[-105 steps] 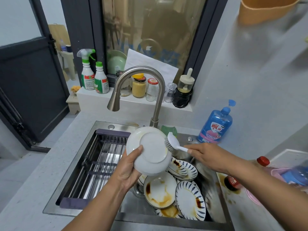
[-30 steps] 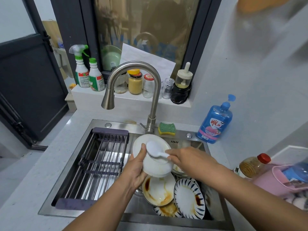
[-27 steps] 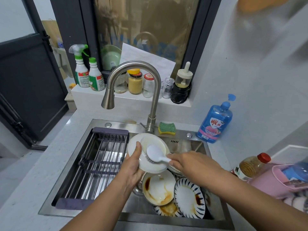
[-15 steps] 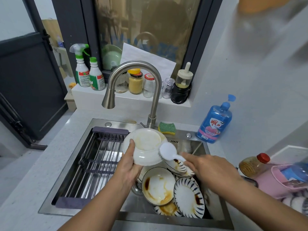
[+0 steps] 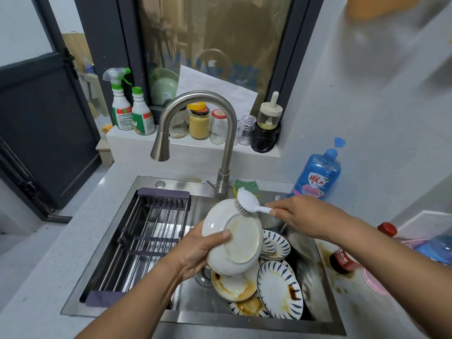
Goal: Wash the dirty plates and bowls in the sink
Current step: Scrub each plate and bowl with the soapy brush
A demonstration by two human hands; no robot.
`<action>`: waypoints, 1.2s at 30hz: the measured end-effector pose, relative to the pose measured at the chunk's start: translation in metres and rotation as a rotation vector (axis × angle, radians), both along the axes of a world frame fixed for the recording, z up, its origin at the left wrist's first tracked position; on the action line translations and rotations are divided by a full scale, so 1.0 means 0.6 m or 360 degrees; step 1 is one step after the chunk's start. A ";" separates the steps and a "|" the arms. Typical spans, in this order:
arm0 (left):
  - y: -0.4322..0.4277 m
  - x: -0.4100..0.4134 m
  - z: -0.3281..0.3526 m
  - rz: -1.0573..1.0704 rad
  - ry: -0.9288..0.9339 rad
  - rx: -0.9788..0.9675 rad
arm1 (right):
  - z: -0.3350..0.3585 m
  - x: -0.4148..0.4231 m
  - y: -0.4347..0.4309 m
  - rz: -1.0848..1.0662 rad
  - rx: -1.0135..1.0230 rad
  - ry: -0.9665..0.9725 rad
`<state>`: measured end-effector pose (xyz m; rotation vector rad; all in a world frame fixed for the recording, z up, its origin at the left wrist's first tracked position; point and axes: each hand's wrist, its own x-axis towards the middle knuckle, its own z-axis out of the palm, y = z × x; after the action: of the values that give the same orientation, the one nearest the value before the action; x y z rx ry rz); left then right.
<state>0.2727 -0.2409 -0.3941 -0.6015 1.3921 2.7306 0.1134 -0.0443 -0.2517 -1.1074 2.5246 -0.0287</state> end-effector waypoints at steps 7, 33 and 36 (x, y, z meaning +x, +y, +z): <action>0.004 0.002 -0.004 -0.0140 0.0025 -0.0471 | 0.032 0.068 -0.055 0.0473 0.0230 0.0401; 0.005 -0.020 0.026 0.0036 -0.0022 -0.0564 | 0.058 0.073 -0.049 0.0345 0.0152 0.0507; 0.004 -0.018 0.029 0.0109 -0.0018 -0.0441 | 0.052 0.053 -0.046 0.0159 0.0137 0.0441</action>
<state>0.2617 -0.2383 -0.3769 -0.6861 1.7956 2.5975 0.1452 -0.0721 -0.2205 -1.2775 2.6750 0.2758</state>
